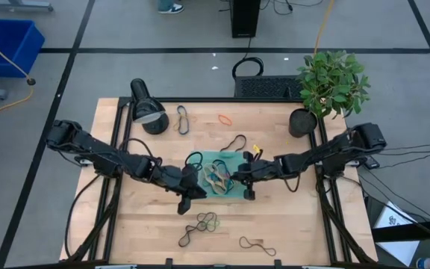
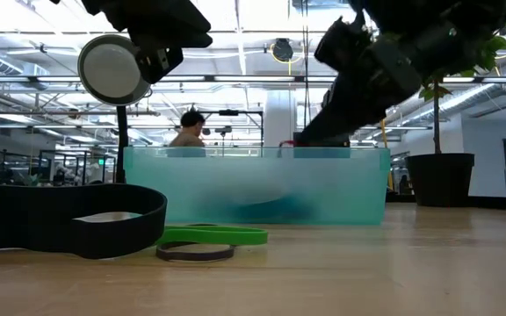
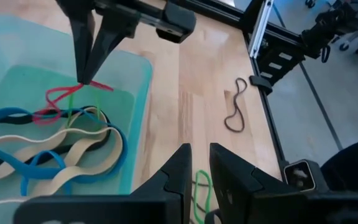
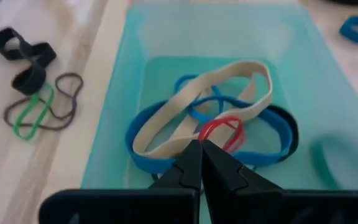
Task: Pick and place rubber bands into bin
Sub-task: Put the red rubber band into the green bin
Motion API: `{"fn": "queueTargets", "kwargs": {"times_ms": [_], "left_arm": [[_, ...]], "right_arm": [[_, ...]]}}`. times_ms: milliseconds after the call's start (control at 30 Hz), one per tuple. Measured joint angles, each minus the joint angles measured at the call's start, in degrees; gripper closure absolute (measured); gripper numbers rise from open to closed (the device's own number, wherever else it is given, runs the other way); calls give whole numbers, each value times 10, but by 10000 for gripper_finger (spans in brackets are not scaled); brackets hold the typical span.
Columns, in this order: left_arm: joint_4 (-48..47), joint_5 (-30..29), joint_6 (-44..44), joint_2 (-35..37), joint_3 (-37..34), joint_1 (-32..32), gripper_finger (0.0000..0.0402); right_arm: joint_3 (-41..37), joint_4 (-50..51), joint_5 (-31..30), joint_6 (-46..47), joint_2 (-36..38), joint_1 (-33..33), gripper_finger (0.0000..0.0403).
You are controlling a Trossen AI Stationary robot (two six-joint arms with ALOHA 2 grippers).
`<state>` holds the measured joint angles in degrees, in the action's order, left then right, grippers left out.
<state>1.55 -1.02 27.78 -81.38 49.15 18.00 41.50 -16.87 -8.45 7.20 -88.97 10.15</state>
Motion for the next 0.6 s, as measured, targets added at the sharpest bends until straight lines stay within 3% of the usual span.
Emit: {"fn": "queueTargets", "kwargs": {"times_ms": [600], "left_arm": [[-2, 1, 41, 0, 0, 19, 339]], "right_arm": [[0, -18, -3, 11, -28, 0, 379]]}}
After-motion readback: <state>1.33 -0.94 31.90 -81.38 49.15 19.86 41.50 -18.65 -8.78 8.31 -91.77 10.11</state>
